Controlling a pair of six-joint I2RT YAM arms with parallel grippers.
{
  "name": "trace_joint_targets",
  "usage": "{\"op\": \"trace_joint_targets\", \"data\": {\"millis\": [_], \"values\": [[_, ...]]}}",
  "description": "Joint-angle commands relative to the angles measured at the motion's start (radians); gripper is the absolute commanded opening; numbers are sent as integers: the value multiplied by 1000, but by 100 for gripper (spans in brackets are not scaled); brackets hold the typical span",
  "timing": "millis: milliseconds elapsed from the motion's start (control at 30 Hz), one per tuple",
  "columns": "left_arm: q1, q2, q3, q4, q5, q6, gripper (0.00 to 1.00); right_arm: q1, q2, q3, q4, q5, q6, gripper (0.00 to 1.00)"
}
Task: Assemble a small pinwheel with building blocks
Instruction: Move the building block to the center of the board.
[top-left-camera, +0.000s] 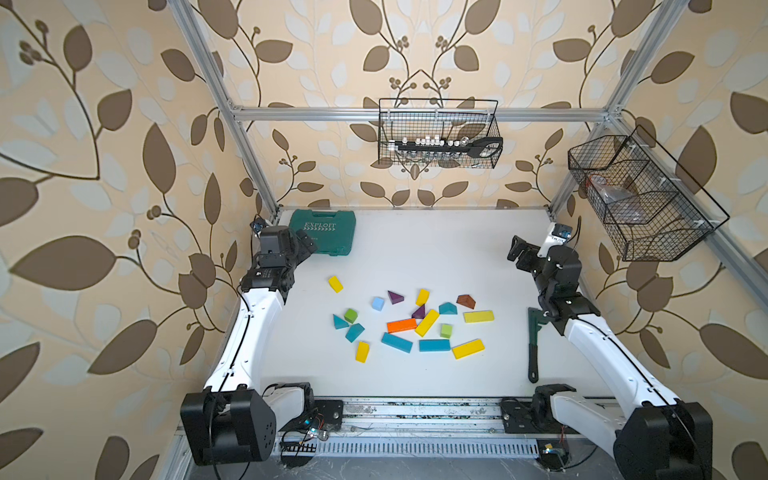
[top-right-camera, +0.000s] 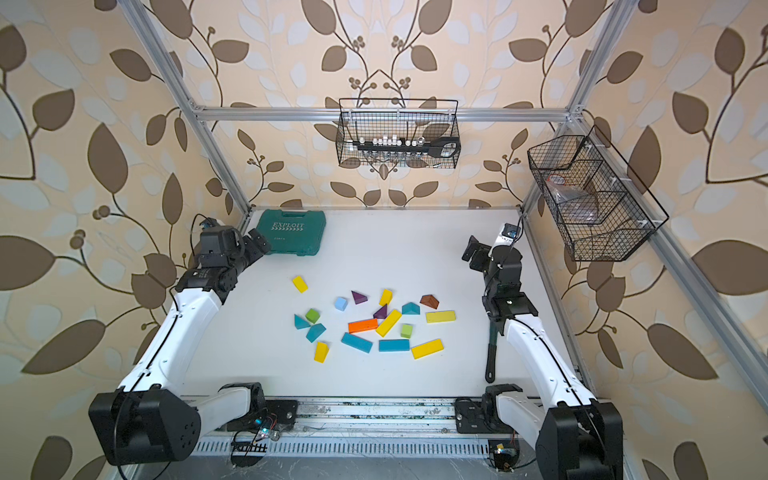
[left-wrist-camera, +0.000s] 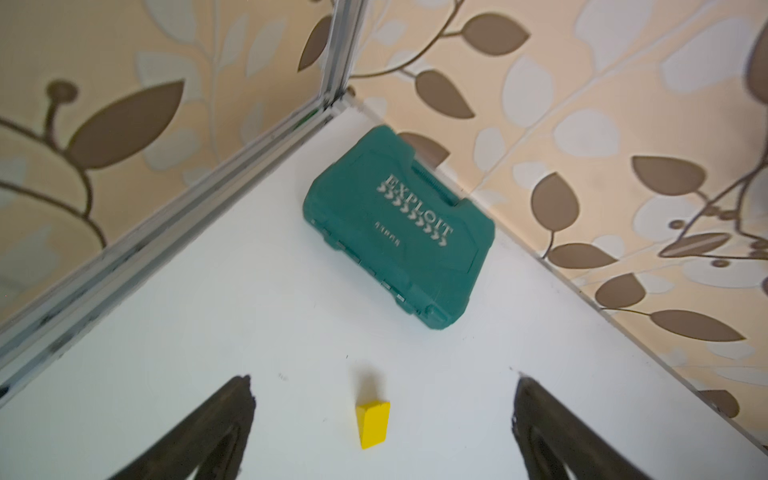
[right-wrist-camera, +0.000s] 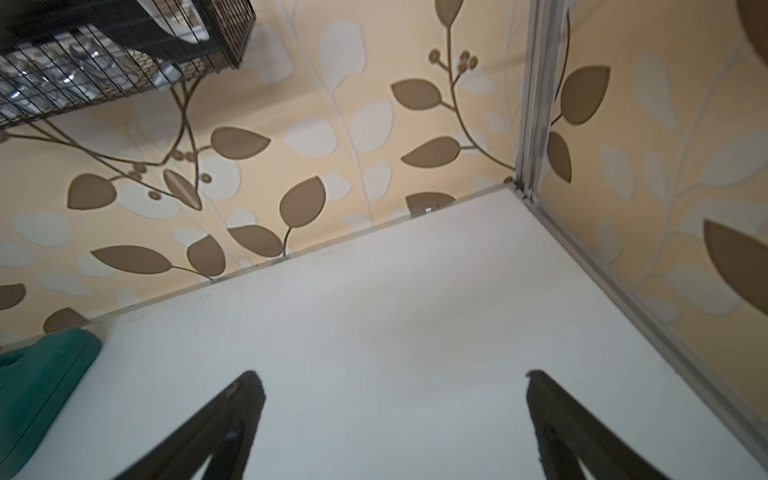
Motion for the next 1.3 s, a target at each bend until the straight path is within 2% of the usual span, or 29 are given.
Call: {"op": "trace_joint_targets", "data": {"millis": [0,133,233,367,467,600,800,1033,1267], "values": [[-94,24,-6,-359,53,-89,99,-6,17,21,-225,-308,91,100],[-237,-63,-73,-326,172,-61,99,33,24,59,-336,-380,91,100],[-347,-48,-71,-356,186,-45,99,64,7,54,-377,-371,94,100],[-470,74,-35,-390,171,-15,99,80,-16,37,-384,-386,99,100],[-544,208,39,-439,107,10,97,81,-19,41,-397,-384,88,100],[-571,373,120,-433,152,87,88,80,-18,42,-408,-373,77,100],[-583,518,218,-450,190,173,81,80,4,33,-403,-378,70,100],[-588,636,267,-447,197,215,62,80,18,33,-409,-353,45,100],[-589,714,305,-418,194,224,55,80,36,29,-400,-358,45,100]]}}
